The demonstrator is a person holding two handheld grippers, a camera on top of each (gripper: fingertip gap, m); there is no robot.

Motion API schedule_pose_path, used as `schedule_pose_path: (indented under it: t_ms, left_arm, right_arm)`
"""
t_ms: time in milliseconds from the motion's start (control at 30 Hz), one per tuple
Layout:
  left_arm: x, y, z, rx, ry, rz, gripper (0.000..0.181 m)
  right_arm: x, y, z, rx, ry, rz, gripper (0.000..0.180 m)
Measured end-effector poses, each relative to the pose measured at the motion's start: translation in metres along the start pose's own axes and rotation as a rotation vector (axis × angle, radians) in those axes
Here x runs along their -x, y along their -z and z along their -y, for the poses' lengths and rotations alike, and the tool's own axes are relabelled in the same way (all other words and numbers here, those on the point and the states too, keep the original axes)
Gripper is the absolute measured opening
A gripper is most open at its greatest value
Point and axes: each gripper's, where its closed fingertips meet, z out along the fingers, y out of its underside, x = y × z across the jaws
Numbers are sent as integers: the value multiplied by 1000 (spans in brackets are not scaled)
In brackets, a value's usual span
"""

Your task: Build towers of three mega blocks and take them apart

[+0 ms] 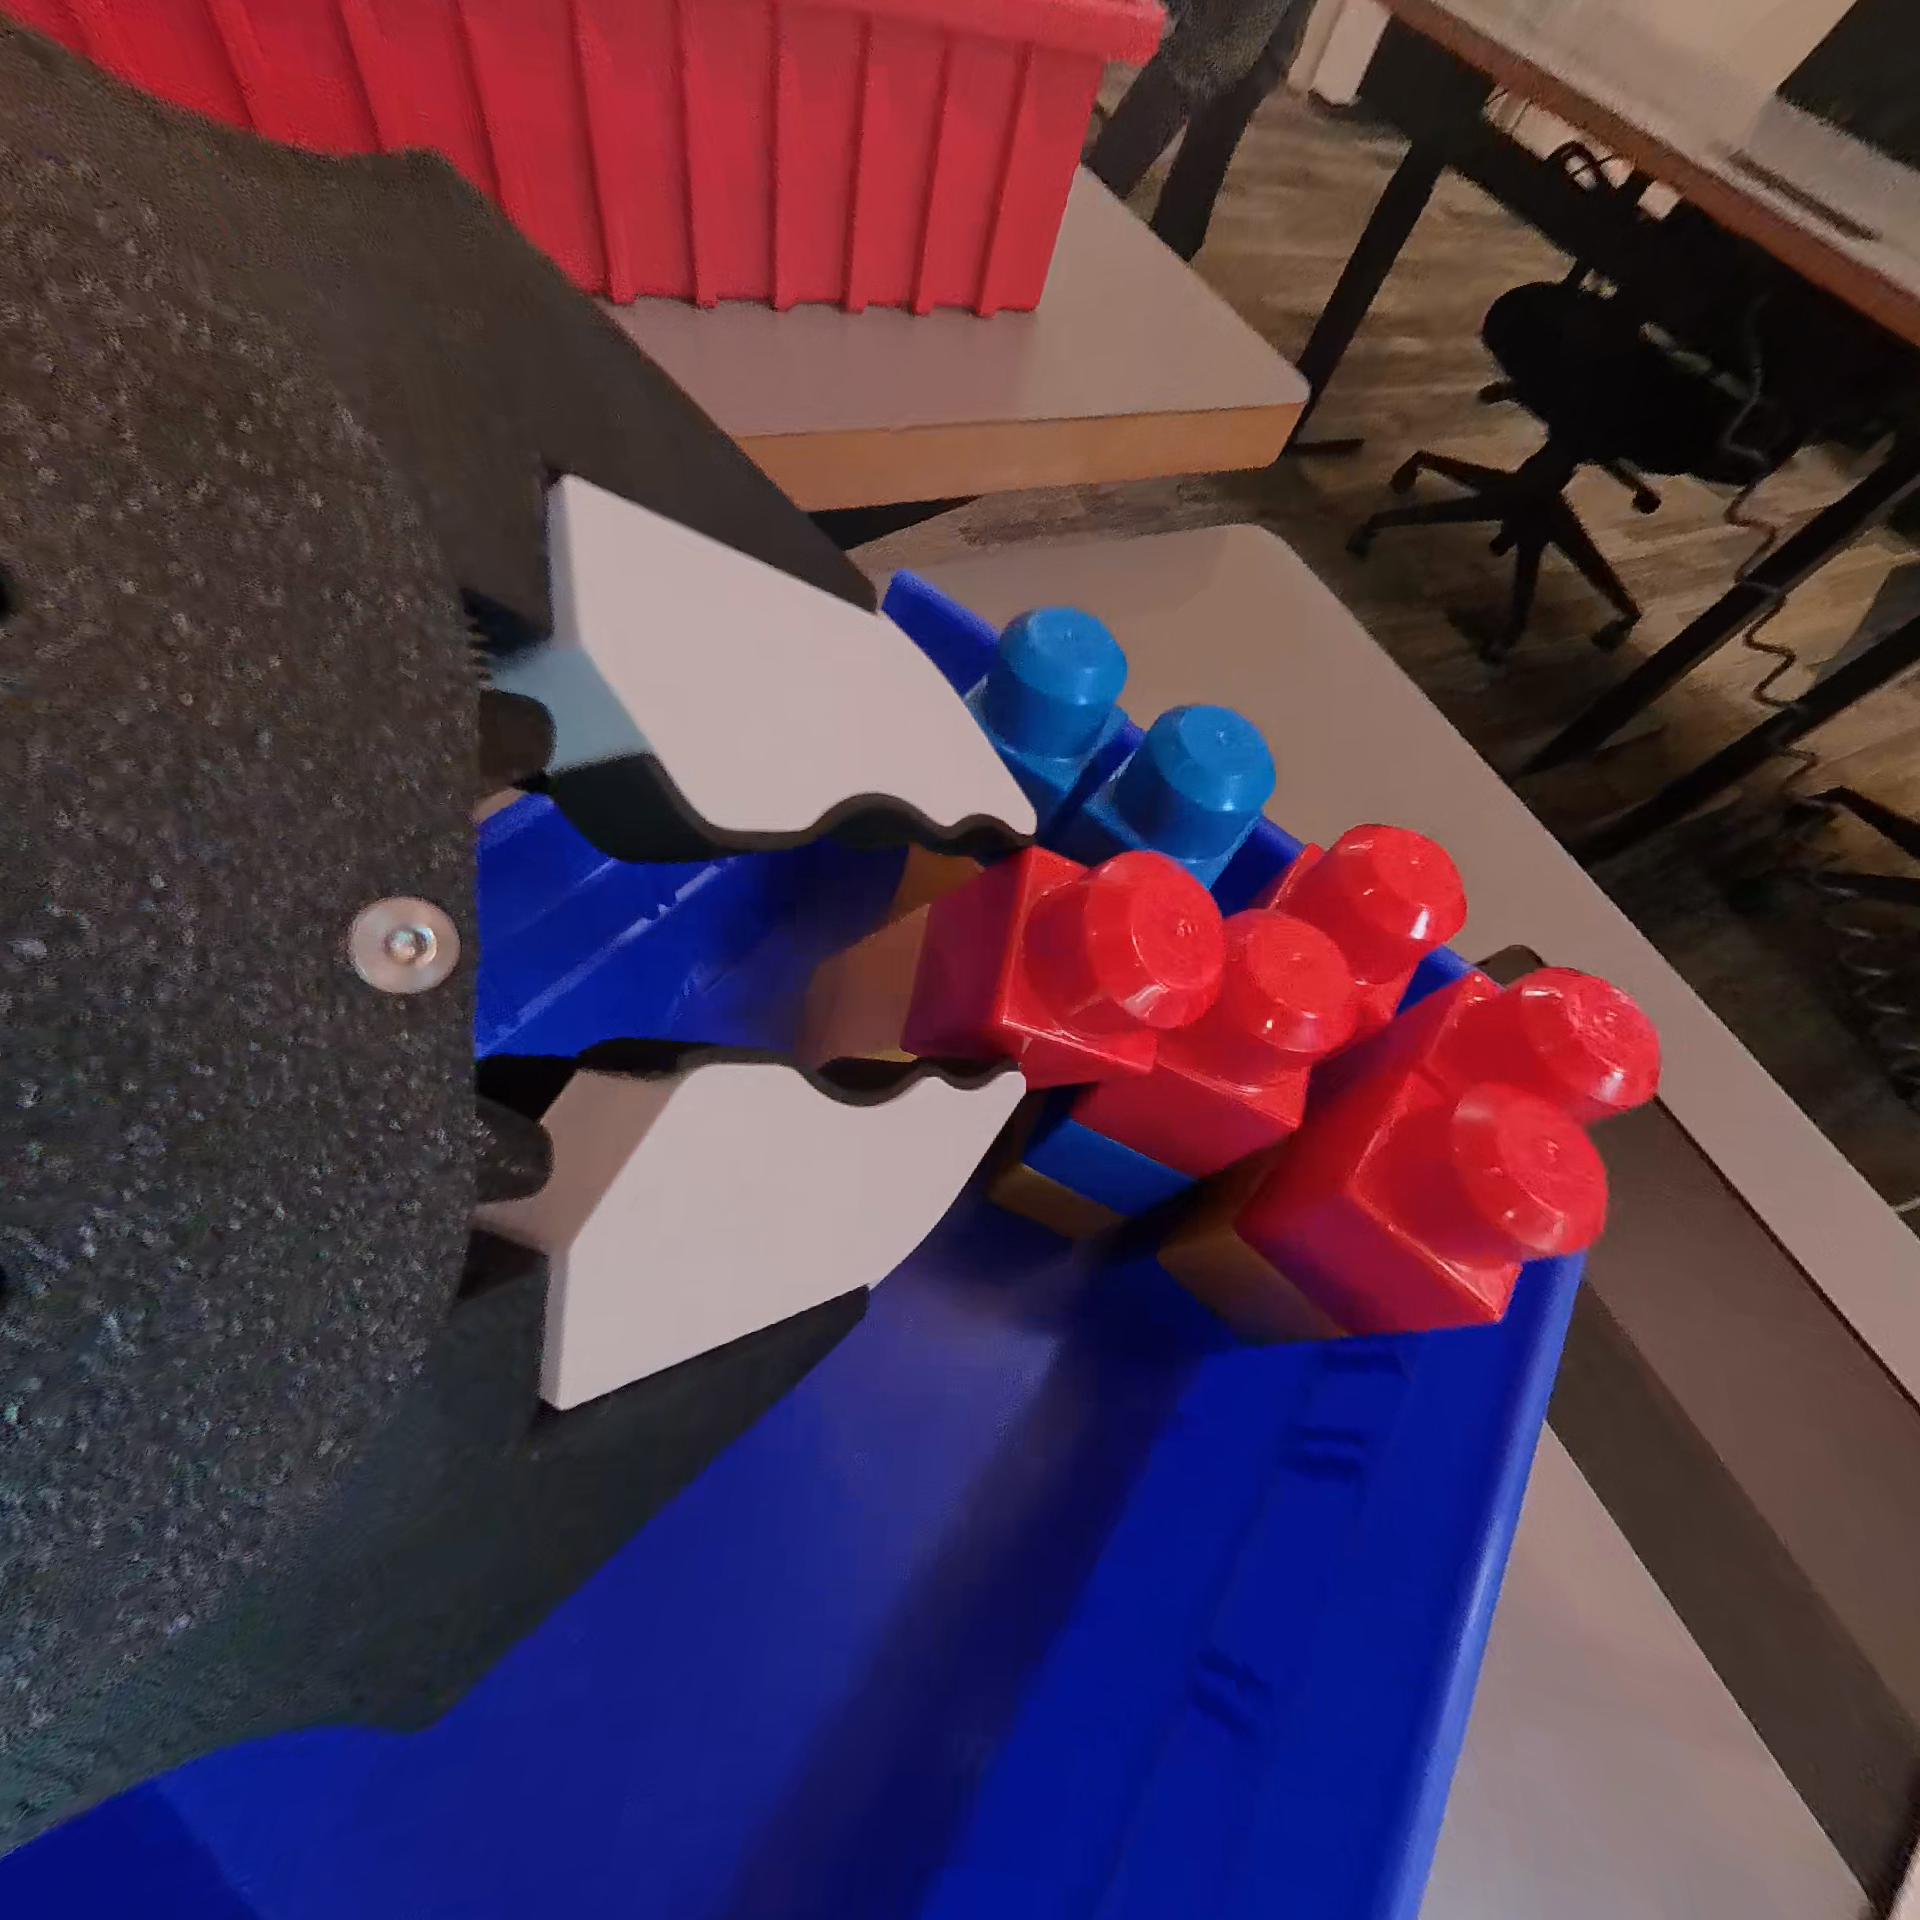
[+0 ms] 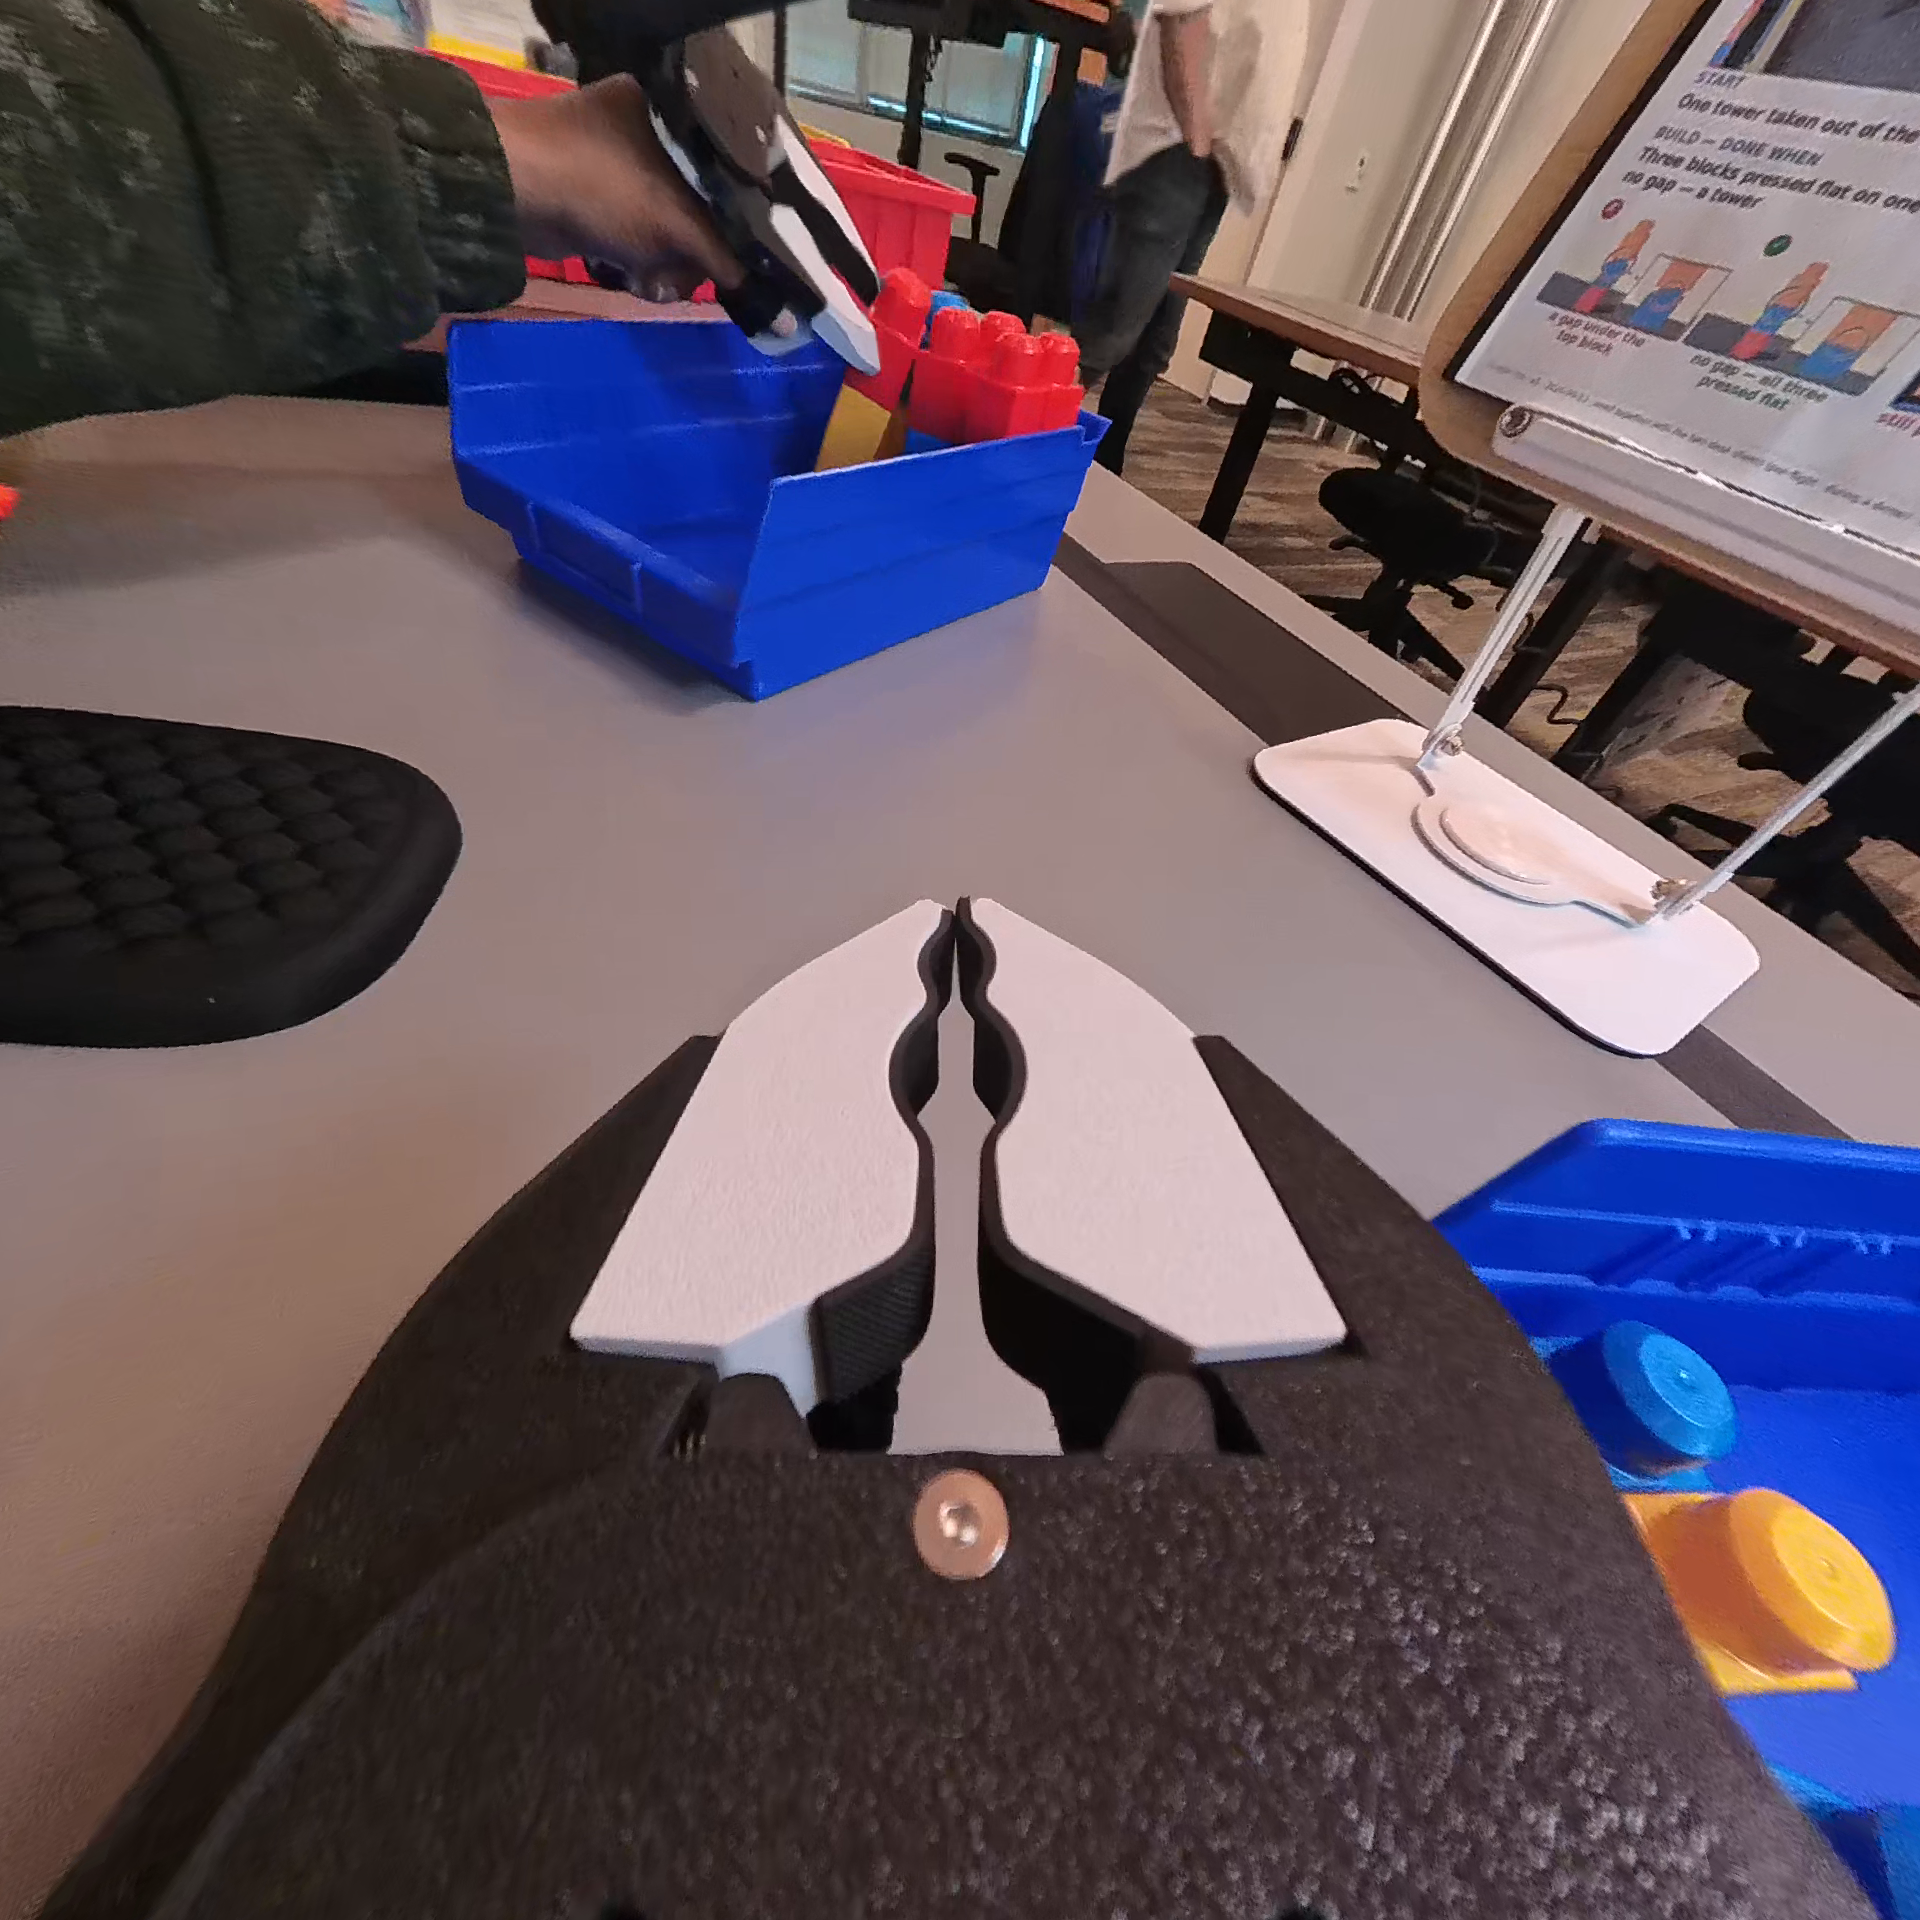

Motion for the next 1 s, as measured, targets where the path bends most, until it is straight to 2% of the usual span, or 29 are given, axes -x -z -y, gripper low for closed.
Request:
schedule_pose_path:
  t_ms: [133,233,333,400,500,600,667,767,833,900,933,1000]
  left_arm:
    - [-12,36,23,-116,-22,-43,37]
    - [-40,89,61,-281,-103,-77,37]
    - [-100,152,103,-478,-190,-213,36]
    - [-153,188,124,-584,-228,-358,36]
    - [-233,230,143,-721,-254,-587,36]
    - [-299,246,150,-784,-276,-754,36]
    - [-330,251,153,-809,-254,-858,36]
    - [-345,257,160,-892,-157,-988,34]
    - [-343,259,163,-961,-64,-1066,49]
    - [-352,252,157,-912,-49,-1133,60]
    - [-358,247,153,-891,-73,-1127,59]
    - [-370,240,145,-881,-163,-1087,44]
  right_arm:
    - [3,-1,1,3,20,0,0]
    - [8,-2,10,-17,26,16,2]
    - [22,-8,27,-47,5,74,18]
    - [30,-14,37,-42,25,90,32]
    - [42,-24,52,-43,62,108,43]
    - [57,-36,55,-44,52,156,53]
    - [62,-38,51,-51,47,180,47]
    - [64,-30,47,-104,-8,242,40]
    - [60,-21,57,-189,-80,283,35]
    - [61,-15,64,-238,-114,321,35]
    - [64,-15,65,-247,-114,334,35]
    - [71,-19,61,-232,-100,354,35]
